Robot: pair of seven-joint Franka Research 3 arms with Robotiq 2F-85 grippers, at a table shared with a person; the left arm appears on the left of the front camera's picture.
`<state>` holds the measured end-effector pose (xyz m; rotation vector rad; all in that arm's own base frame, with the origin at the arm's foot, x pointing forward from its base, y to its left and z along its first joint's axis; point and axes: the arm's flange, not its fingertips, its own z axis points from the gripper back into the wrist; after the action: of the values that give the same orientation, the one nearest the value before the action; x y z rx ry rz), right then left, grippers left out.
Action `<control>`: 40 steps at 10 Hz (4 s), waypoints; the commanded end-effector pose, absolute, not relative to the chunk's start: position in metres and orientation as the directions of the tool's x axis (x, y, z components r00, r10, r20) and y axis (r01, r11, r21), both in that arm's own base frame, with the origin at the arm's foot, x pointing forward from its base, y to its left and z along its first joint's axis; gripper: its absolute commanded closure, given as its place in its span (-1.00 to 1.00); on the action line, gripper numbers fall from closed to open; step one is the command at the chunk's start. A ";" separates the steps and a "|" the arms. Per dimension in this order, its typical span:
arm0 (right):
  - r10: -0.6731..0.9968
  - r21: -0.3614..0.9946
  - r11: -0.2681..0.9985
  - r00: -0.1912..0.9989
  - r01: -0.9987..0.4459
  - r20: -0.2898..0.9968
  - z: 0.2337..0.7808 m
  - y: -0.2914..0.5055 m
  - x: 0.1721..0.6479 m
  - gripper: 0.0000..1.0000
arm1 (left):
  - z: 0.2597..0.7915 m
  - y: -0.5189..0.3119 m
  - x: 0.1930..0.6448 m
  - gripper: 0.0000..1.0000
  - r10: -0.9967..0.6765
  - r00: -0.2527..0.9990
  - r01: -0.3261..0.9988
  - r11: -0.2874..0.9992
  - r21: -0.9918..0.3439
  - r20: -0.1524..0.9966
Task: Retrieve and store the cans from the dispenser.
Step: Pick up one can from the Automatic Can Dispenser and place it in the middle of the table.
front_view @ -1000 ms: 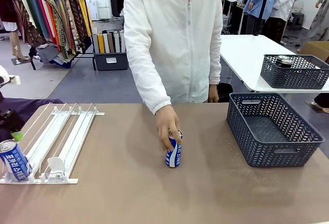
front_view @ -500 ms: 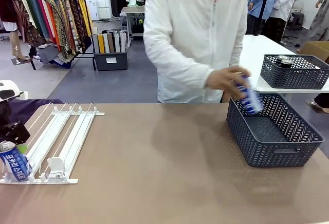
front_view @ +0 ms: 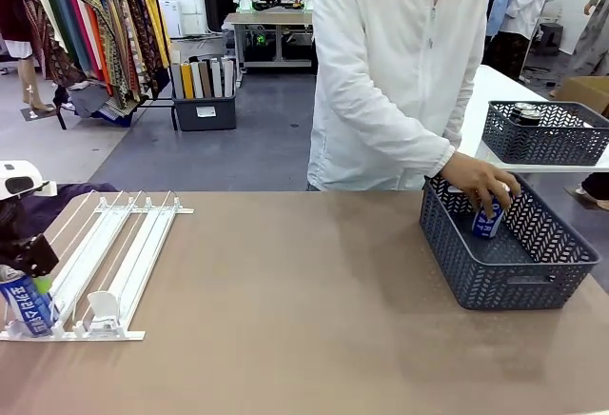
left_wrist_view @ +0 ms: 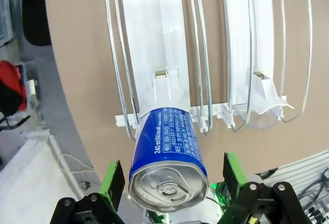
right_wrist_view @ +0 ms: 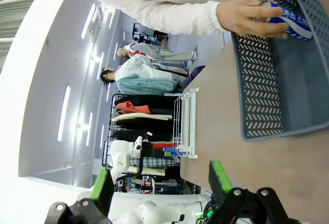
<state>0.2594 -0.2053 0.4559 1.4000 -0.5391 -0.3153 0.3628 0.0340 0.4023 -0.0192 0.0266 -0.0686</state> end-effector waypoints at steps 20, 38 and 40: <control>-0.508 0.982 0.156 0.843 -0.108 0.174 0.458 -0.205 0.257 -1.00 | 0.578 0.006 0.321 1.00 -0.176 0.934 0.179 0.984 0.017 0.310; -0.508 0.982 0.156 0.843 -0.108 0.174 0.458 -0.205 0.257 -1.00 | 0.452 -0.453 0.445 1.00 -0.725 0.676 0.731 0.682 0.004 0.133; -0.508 0.982 0.156 0.843 -0.108 0.174 0.458 -0.205 0.257 -1.00 | 0.423 -0.459 0.427 1.00 -0.728 0.676 0.727 0.684 0.060 0.116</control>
<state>0.2595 -0.2050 0.4559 1.4000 -0.5385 -0.3148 0.4404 -0.4581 0.4208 -0.0286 -0.1151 -0.8373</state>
